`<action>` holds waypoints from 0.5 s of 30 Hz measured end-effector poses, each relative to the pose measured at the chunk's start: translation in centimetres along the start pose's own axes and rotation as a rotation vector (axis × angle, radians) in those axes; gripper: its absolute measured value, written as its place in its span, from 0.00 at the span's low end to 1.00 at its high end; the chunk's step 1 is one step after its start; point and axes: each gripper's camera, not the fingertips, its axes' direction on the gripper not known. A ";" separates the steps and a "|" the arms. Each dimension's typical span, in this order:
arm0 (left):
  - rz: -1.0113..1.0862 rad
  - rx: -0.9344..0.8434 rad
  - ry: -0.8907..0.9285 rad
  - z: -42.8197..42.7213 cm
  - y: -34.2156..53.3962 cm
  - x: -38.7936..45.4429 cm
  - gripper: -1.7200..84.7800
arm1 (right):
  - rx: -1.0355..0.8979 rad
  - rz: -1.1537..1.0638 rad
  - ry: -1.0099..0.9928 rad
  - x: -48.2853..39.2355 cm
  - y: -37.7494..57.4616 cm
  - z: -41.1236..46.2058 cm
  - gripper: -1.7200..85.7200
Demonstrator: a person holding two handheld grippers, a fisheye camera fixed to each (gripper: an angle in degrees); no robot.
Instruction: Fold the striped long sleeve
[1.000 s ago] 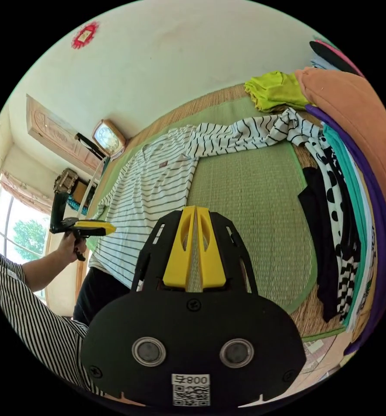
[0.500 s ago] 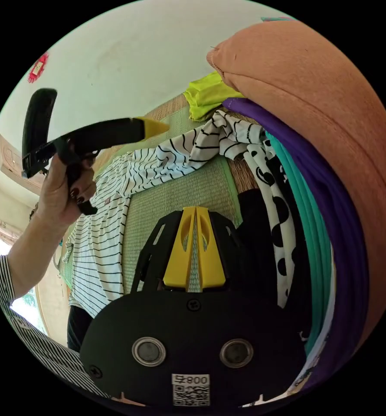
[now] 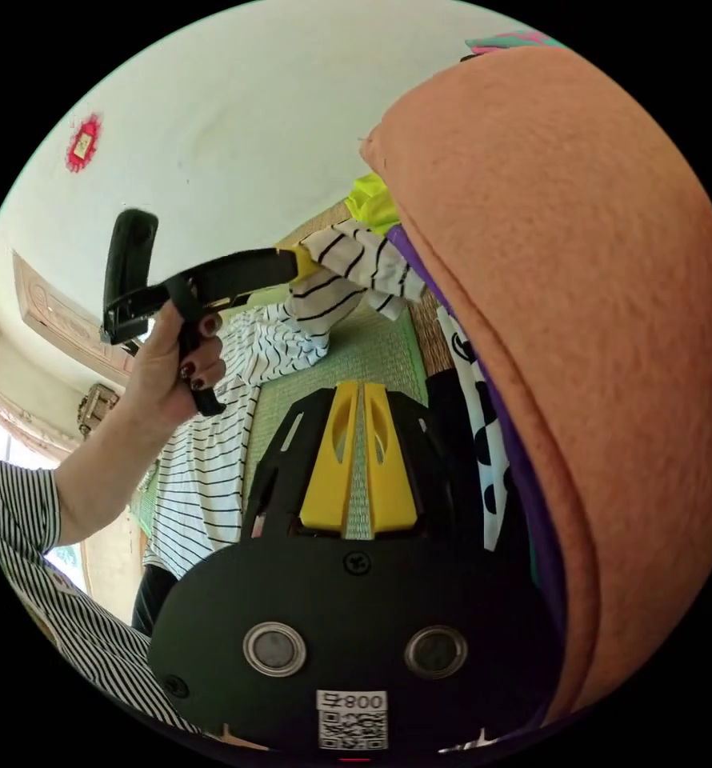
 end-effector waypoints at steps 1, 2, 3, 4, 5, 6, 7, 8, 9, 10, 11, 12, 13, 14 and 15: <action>-0.018 0.022 0.023 -0.4 0.3 -0.2 0.03 | 0.027 -0.003 -0.027 0.0 0.0 -0.2 0.08; -0.040 0.059 0.063 -1.1 0.8 -0.5 0.03 | 0.039 -0.003 -0.044 0.0 0.0 -0.3 0.09; -0.062 0.079 0.082 -1.6 1.4 -0.7 0.03 | 0.064 -0.003 -0.089 0.1 0.0 -0.4 0.10; -0.073 0.086 0.082 -1.8 1.6 -0.8 0.03 | 0.097 -0.010 -0.145 0.0 0.1 -0.6 0.12; -0.095 0.097 0.075 -2.2 2.2 -0.9 0.03 | 0.112 -0.014 -0.172 0.0 0.1 -0.7 0.12; -0.117 0.105 0.074 -2.5 2.7 -1.2 0.03 | 0.136 -0.019 -0.214 0.0 0.1 -1.0 0.13; -0.127 0.107 0.074 -2.6 2.9 -1.3 0.03 | 0.163 -0.026 -0.249 0.0 0.1 -1.3 0.13; -0.144 0.116 0.074 -2.9 3.3 -1.6 0.04 | 0.173 -0.026 -0.267 0.0 0.1 -1.3 0.13; -0.153 0.114 0.076 -3.0 3.6 -1.8 0.04 | 0.186 -0.030 -0.299 -0.1 0.2 -1.3 0.13; -0.156 0.108 0.075 -3.0 3.7 -1.9 0.04 | 0.196 -0.036 -0.323 -0.2 0.2 -1.4 0.11; -0.155 0.084 0.070 -2.9 3.9 -2.0 0.04 | 0.201 -0.037 -0.330 -0.2 0.3 -1.4 0.09; -0.154 0.060 0.057 -2.9 4.1 -2.2 0.05 | 0.207 -0.047 -0.343 -0.3 0.4 -1.4 0.07; -0.157 0.051 0.053 -2.9 4.2 -2.3 0.05 | 0.211 -0.058 -0.350 -0.5 0.5 -1.3 0.06; -0.160 0.029 0.058 -2.9 4.4 -2.5 0.06 | 0.213 -0.063 -0.356 -0.6 0.6 -1.2 0.05; -0.165 0.020 0.063 -3.2 4.6 -2.9 0.07 | 0.209 -0.075 -0.364 -0.8 0.7 -1.1 0.05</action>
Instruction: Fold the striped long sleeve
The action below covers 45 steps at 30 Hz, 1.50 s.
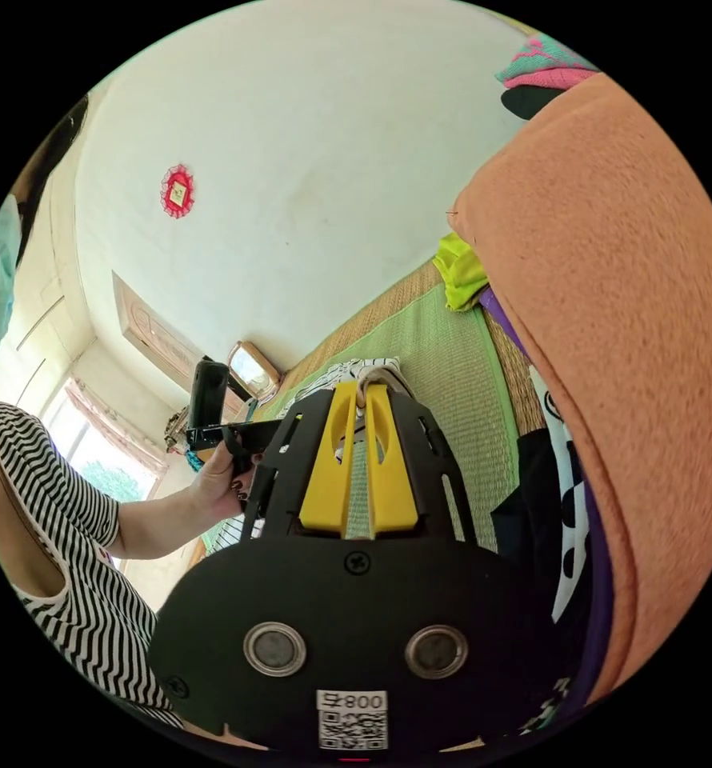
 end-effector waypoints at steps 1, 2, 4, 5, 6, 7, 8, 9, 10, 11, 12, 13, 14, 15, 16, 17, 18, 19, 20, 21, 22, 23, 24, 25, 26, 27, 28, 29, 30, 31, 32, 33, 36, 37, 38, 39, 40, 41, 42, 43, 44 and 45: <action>-0.002 0.002 0.002 -0.2 0.1 -0.2 0.07 | -0.005 -0.015 -0.002 -0.2 0.1 0.1 0.04; -0.013 0.014 0.009 -0.9 0.3 -0.5 0.08 | -0.003 -0.029 -0.010 -0.3 0.2 0.2 0.04; -0.048 0.038 0.029 -1.9 0.5 -1.0 0.10 | -0.005 -0.093 -0.114 -1.1 0.2 0.7 0.04; -0.062 0.061 0.056 -2.6 0.6 -1.3 0.10 | -0.005 -0.116 -0.141 -1.4 0.2 0.8 0.04; -0.068 0.089 0.083 -3.4 0.7 -1.3 0.11 | -0.011 -0.167 -0.176 -2.3 0.3 1.3 0.04; -0.070 0.100 0.095 -3.7 0.7 -1.2 0.11 | -0.033 -0.217 -0.188 -3.3 0.3 1.9 0.04; -0.080 0.116 0.124 -4.3 0.7 -1.3 0.12 | -0.050 -0.243 -0.188 -3.8 0.3 2.3 0.04; -0.091 0.127 0.167 -4.8 0.7 -1.4 0.13 | -0.090 -0.297 -0.181 -5.0 0.5 3.3 0.04; -0.098 0.134 0.188 -5.1 0.7 -1.5 0.13 | -0.130 -0.352 -0.171 -6.1 0.7 4.3 0.04; -0.118 0.142 0.222 -5.5 0.7 -1.7 0.14 | -0.147 -0.375 -0.167 -6.7 0.8 4.8 0.03; -0.126 0.136 0.248 -5.9 0.6 -1.9 0.14 | -0.180 -0.416 -0.169 -7.6 1.1 5.8 0.03; -0.125 0.136 0.253 -6.1 0.6 -2.0 0.14 | -0.213 -0.451 -0.188 -8.4 1.4 6.8 0.03; -0.116 0.122 0.236 -6.4 0.4 -1.9 0.15 | -0.230 -0.465 -0.200 -8.7 1.5 7.3 0.03; -0.098 0.083 0.202 -6.6 0.2 -1.7 0.15 | -0.258 -0.486 -0.220 -9.3 1.8 8.3 0.03; -0.086 0.064 0.184 -6.7 0.1 -1.6 0.15 | -0.288 -0.501 -0.222 -9.7 2.1 9.2 0.03; -0.066 0.024 0.153 -6.8 -0.2 -1.4 0.14 | -0.302 -0.509 -0.218 -9.9 2.2 9.7 0.03; -0.048 -0.031 0.132 -6.7 -0.4 -1.3 0.13 | -0.329 -0.525 -0.211 -10.3 2.5 10.6 0.03; -0.041 -0.057 0.123 -6.6 -0.4 -1.2 0.12 | -0.352 -0.543 -0.215 -10.8 2.8 11.4 0.03; -0.039 -0.105 0.110 -6.5 -0.4 -1.3 0.10 | -0.357 -0.550 -0.220 -11.0 2.9 11.7 0.03; -0.045 -0.127 0.122 -6.5 -0.3 -1.5 0.07 | -0.380 -0.558 -0.217 -11.3 3.1 12.6 0.03; -0.055 -0.130 0.127 -6.7 -0.2 -1.7 0.05 | -0.399 -0.560 -0.206 -11.5 3.3 13.4 0.03; -0.075 -0.135 0.132 -6.9 0.1 -2.0 0.04 | -0.404 -0.559 -0.207 -11.6 3.4 13.8 0.03; -0.089 -0.129 0.125 -7.4 0.4 -2.1 0.04 | -0.409 -0.555 -0.211 -11.7 3.5 14.4 0.03; -0.091 -0.119 0.121 -7.7 0.6 -2.1 0.03 | -0.410 -0.557 -0.211 -11.9 3.6 14.9 0.03; -0.095 -0.084 0.101 -8.5 1.1 -2.1 0.03 | -0.410 -0.559 -0.211 -12.0 3.7 15.1 0.03; -0.108 -0.043 0.059 -9.5 1.7 -2.1 0.03 | -0.413 -0.561 -0.223 -12.0 3.8 15.6 0.03; -0.116 -0.026 0.034 -10.0 2.1 -2.1 0.03 | -0.431 -0.557 -0.251 -12.0 3.8 16.2 0.04; -0.135 0.006 -0.001 -11.1 2.8 -2.3 0.03 | -0.442 -0.552 -0.264 -11.9 3.9 16.6 0.04; -0.161 0.031 -0.005 -12.0 3.6 -2.6 0.02 | -0.458 -0.536 -0.269 -11.8 3.9 17.3 0.04; -0.177 0.038 0.000 -12.3 4.1 -2.8 0.02 | -0.462 -0.528 -0.273 -11.7 4.0 17.9 0.04; -0.207 0.039 0.014 -12.9 4.9 -3.2 0.02 | -0.468 -0.527 -0.279 -11.7 4.0 18.3 0.04; -0.231 0.037 0.007 -13.4 5.6 -3.5 0.02 | -0.481 -0.530 -0.298 -11.9 4.1 18.9 0.04; -0.266 0.042 -0.018 -14.7 7.3 -3.8 0.03 | -0.529 -0.549 -0.288 -12.4 4.5 20.7 0.04; -0.276 0.046 -0.015 -15.0 7.6 -3.9 0.03 | -0.549 -0.554 -0.285 -12.6 4.7 21.5 0.04; -0.301 0.055 -0.012 -15.5 8.3 -4.2 0.03 | -0.556 -0.550 -0.285 -12.6 4.8 21.9 0.04; -0.320 0.065 -0.010 -16.0 9.0 -4.5 0.04 | -0.565 -0.541 -0.288 -12.6 4.9 22.5 0.03; -0.324 0.069 -0.003 -16.2 9.3 -4.6 0.04 | -0.573 -0.542 -0.296 -12.7 5.0 23.1 0.03; -0.321 0.076 0.020 -16.7 9.8 -4.6 0.05 | -0.576 -0.544 -0.296 -12.8 5.1 23.4 0.03; -0.303 0.080 0.042 -17.2 10.2 -4.5 0.07 | -0.581 -0.549 -0.291 -13.0 5.2 24.0 0.03; -0.292 0.074 0.048 -17.3 10.3 -4.4 0.08 | -0.585 -0.555 -0.286 -13.2 5.3 24.5 0.03; -0.265 0.038 0.054 -17.5 10.2 -4.2 0.10 | -0.589 -0.558 -0.285 -13.3 5.3 24.8 0.03; -0.235 -0.015 0.045 -17.5 10.1 -3.9 0.11 | -0.598 -0.563 -0.284 -13.6 5.4 25.4 0.03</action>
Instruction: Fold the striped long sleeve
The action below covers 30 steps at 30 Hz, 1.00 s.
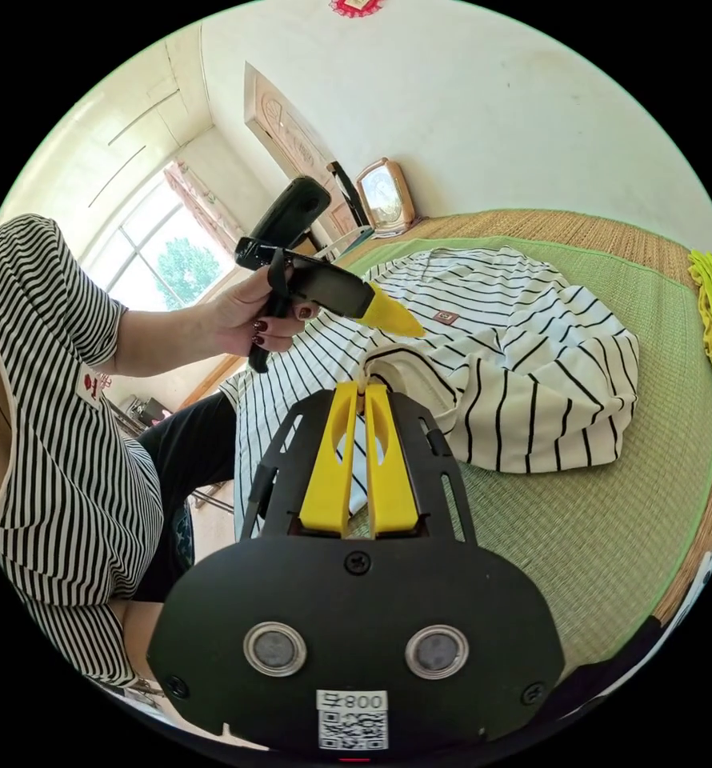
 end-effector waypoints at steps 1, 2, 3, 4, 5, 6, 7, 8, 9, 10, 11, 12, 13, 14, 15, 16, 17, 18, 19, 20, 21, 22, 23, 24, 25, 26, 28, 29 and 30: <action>0.018 -0.026 -0.016 0.0 0.0 0.2 0.10 | -0.010 -0.003 0.002 0.0 -0.3 0.6 0.03; 0.059 -0.076 -0.063 0.2 -0.1 0.6 0.10 | -0.015 -0.004 0.004 0.0 -0.5 0.8 0.03; 0.093 -0.121 -0.122 0.2 0.0 0.9 0.07 | -0.026 -0.008 0.010 -0.1 -0.8 1.3 0.03; 0.103 -0.143 -0.142 0.3 0.1 0.9 0.05 | -0.037 -0.008 0.016 -0.1 -1.1 1.8 0.03; 0.116 -0.174 -0.166 0.1 0.4 1.1 0.04 | -0.042 -0.008 0.018 -0.1 -1.2 2.1 0.03; 0.120 -0.180 -0.191 -0.5 1.0 1.2 0.04 | -0.048 -0.009 0.022 0.0 -1.4 2.5 0.03; 0.121 -0.173 -0.199 -0.9 1.3 1.2 0.03 | -0.052 -0.006 0.028 0.0 -1.7 2.9 0.03; 0.120 -0.148 -0.203 -1.8 2.0 1.3 0.03 | -0.053 -0.005 0.031 0.0 -1.8 3.0 0.03; 0.110 -0.114 -0.198 -3.0 2.7 1.2 0.03 | -0.051 -0.005 0.036 0.0 -2.0 3.3 0.03; 0.103 -0.096 -0.193 -3.6 3.1 1.1 0.03 | -0.050 -0.005 0.041 -0.1 -2.3 3.5 0.03; 0.092 -0.058 -0.180 -4.9 3.9 1.1 0.03 | -0.050 -0.007 0.045 -0.2 -2.5 3.6 0.03; 0.083 -0.020 -0.164 -6.3 4.6 1.0 0.02 | -0.047 -0.013 0.064 -0.4 -2.8 3.7 0.03; 0.080 -0.002 -0.154 -7.1 5.0 1.0 0.02 | -0.033 -0.012 0.094 -0.7 -3.2 3.7 0.03; 0.080 0.030 -0.138 -8.6 5.7 1.0 0.02 | -0.024 -0.012 0.106 -0.9 -3.4 3.6 0.03; 0.081 0.066 -0.140 -10.1 6.4 1.1 0.02 | 0.001 -0.017 0.119 -1.4 -3.9 3.3 0.03; 0.085 0.083 -0.142 -10.9 6.8 1.2 0.02 | 0.043 -0.005 0.127 -1.8 -4.4 2.9 0.03; 0.096 0.116 -0.136 -12.6 7.4 1.4 0.02 | 0.064 -0.002 0.126 -2.0 -4.7 2.7 0.03; 0.110 0.149 -0.127 -14.2 8.1 1.6 0.02 | 0.099 -0.013 0.121 -2.6 -5.4 2.3 0.03; 0.117 0.166 -0.125 -15.1 8.4 1.7 0.02 | 0.135 -0.007 0.135 -3.1 -6.2 1.9 0.03; 0.131 0.204 -0.126 -16.9 9.1 1.9 0.02 | 0.151 -0.002 0.144 -3.4 -6.6 1.7 0.03; 0.140 0.240 -0.128 -18.7 9.9 2.0 0.02 | 0.165 -0.010 0.159 -4.0 -7.7 1.7 0.03; 0.146 0.258 -0.129 -19.7 10.3 2.0 0.02 | 0.173 -0.015 0.182 -4.7 -8.9 1.7 0.03; 0.157 0.289 -0.133 -21.5 11.1 2.1 0.02 | 0.180 -0.013 0.193 -5.0 -9.5 1.8 0.03; 0.162 0.319 -0.146 -23.3 12.0 2.0 0.02 | 0.189 -0.031 0.195 -5.8 -10.7 2.0 0.03; 0.164 0.335 -0.149 -24.2 12.5 2.0 0.02 | 0.199 -0.045 0.191 -6.6 -12.0 2.5 0.03; 0.169 0.362 -0.147 -26.0 13.4 1.8 0.02 | 0.207 -0.049 0.190 -7.0 -12.6 2.7 0.03; 0.170 0.402 -0.168 -28.8 15.0 1.4 0.02 | 0.210 -0.079 0.174 -8.7 -15.3 4.6 0.03; 0.165 0.426 -0.185 -30.6 16.2 0.9 0.02 | 0.208 -0.080 0.173 -9.0 -15.9 5.2 0.03; 0.158 0.438 -0.203 -32.2 17.3 0.4 0.02 | 0.204 -0.095 0.166 -9.8 -17.1 6.6 0.03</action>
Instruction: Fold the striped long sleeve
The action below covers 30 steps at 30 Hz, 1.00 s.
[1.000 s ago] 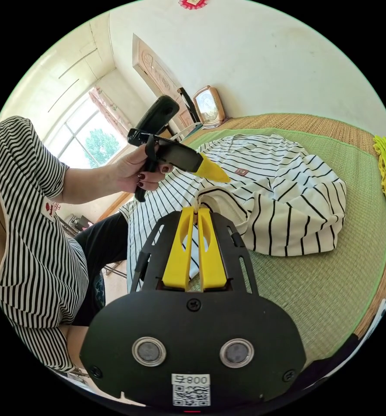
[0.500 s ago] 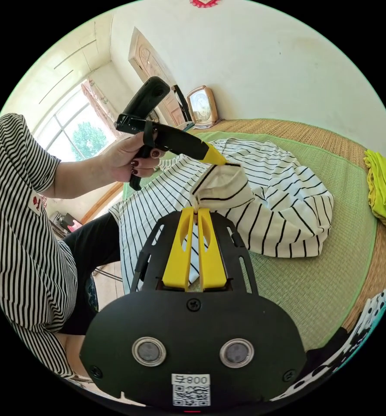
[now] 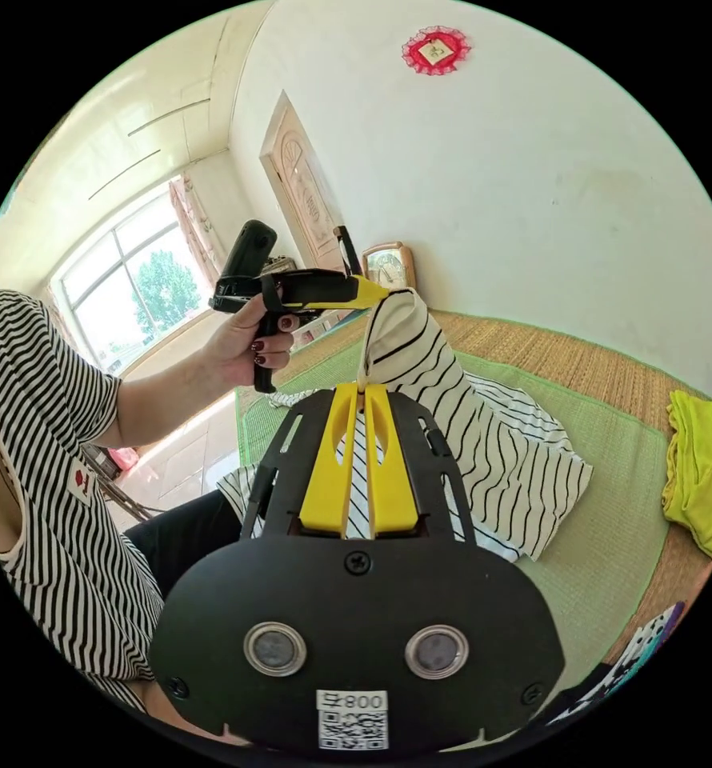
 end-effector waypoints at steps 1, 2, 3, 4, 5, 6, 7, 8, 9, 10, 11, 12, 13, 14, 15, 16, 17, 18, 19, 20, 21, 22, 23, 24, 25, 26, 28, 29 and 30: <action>-0.005 0.003 -0.012 -0.9 0.3 -0.4 0.02 | -0.006 -0.014 -0.009 -0.8 -0.8 1.5 0.03; -0.017 0.013 -0.034 -2.7 0.9 -1.4 0.02 | -0.007 -0.015 -0.012 -1.2 -1.2 2.3 0.03; -0.028 0.016 -0.051 -4.3 1.6 -2.5 0.02 | -0.015 -0.021 -0.027 -1.8 -1.9 4.0 0.03; -0.036 0.014 -0.063 -5.0 2.0 -3.0 0.02 | -0.032 -0.025 -0.043 -2.2 -2.5 5.7 0.03; -0.053 0.013 -0.086 -6.3 2.7 -4.2 0.02 | -0.041 -0.021 -0.047 -2.4 -2.7 6.6 0.03; -0.065 0.009 -0.103 -7.4 3.5 -5.4 0.02 | -0.059 -0.020 -0.058 -2.6 -3.2 8.3 0.03; -0.075 0.005 -0.114 -7.9 3.9 -6.1 0.02 | -0.081 -0.017 -0.069 -2.7 -3.6 10.1 0.03; -0.098 -0.006 -0.125 -8.6 4.6 -7.5 0.02 | -0.094 -0.010 -0.071 -2.7 -3.8 11.0 0.03; -0.117 -0.021 -0.124 -9.2 5.3 -8.8 0.02 | -0.121 -0.002 -0.082 -2.7 -4.0 12.7 0.03; -0.128 -0.025 -0.129 -9.5 5.6 -9.5 0.02 | -0.147 0.009 -0.099 -2.5 -4.1 14.4 0.03; -0.147 -0.032 -0.131 -10.0 6.3 -10.7 0.02 | -0.159 0.020 -0.109 -2.4 -4.1 15.2 0.03; -0.169 -0.039 -0.122 -10.4 7.0 -12.0 0.02 | -0.180 0.035 -0.127 -2.2 -4.0 16.7 0.03; -0.179 -0.041 -0.121 -10.6 7.3 -12.5 0.02 | -0.195 0.049 -0.139 -2.1 -3.9 18.1 0.03; -0.194 -0.053 -0.122 -10.9 7.9 -13.6 0.02 | -0.204 0.058 -0.145 -2.0 -3.8 18.8 0.03; -0.213 -0.062 -0.126 -11.2 8.5 -14.7 0.02 | -0.223 0.070 -0.157 -1.8 -3.6 20.1 0.03; -0.221 -0.063 -0.127 -11.3 8.7 -15.2 0.03 | -0.246 0.078 -0.167 -1.6 -3.4 21.5 0.03; -0.233 -0.072 -0.130 -11.5 9.2 -16.2 0.03 | -0.261 0.082 -0.173 -1.6 -3.3 22.2 0.03; -0.248 -0.082 -0.151 -11.7 9.7 -17.1 0.03 | -0.285 0.085 -0.183 -1.5 -3.1 23.4 0.04; -0.252 -0.084 -0.161 -11.8 9.9 -17.5 0.03 | -0.304 0.085 -0.187 -1.5 -2.9 24.5 0.04; -0.258 -0.097 -0.177 -12.0 10.3 -18.4 0.03 | -0.317 0.085 -0.188 -1.5 -2.8 25.1 0.04; -0.270 -0.114 -0.208 -12.1 10.8 -19.3 0.04 | -0.348 0.096 -0.197 -1.3 -2.5 26.4 0.04; -0.280 -0.121 -0.220 -12.2 11.0 -19.8 0.04 | -0.375 0.114 -0.226 -1.2 -2.1 27.8 0.04; -0.307 -0.131 -0.228 -12.3 11.6 -20.8 0.04 | -0.390 0.122 -0.246 -1.1 -1.9 28.4 0.04; -0.332 -0.132 -0.235 -12.6 12.1 -21.7 0.06 | -0.415 0.136 -0.283 -1.1 -1.5 29.6 0.04; -0.344 -0.132 -0.241 -12.7 12.3 -22.1 0.06 | -0.434 0.142 -0.309 -1.3 -1.1 30.5 0.04; -0.376 -0.128 -0.247 -13.0 12.9 -22.8 0.07 | -0.442 0.140 -0.317 -1.4 -1.0 30.9 0.04; -0.411 -0.101 -0.220 -13.5 13.5 -23.5 0.08 | -0.458 0.132 -0.314 -2.0 -0.8 31.4 0.04; -0.418 -0.083 -0.184 -13.6 13.8 -23.6 0.09 | -0.453 0.130 -0.303 -2.1 -0.9 31.3 0.04; -0.417 -0.082 -0.141 -13.2 13.9 -23.6 0.10 | -0.443 0.134 -0.274 -2.1 -0.9 31.2 0.04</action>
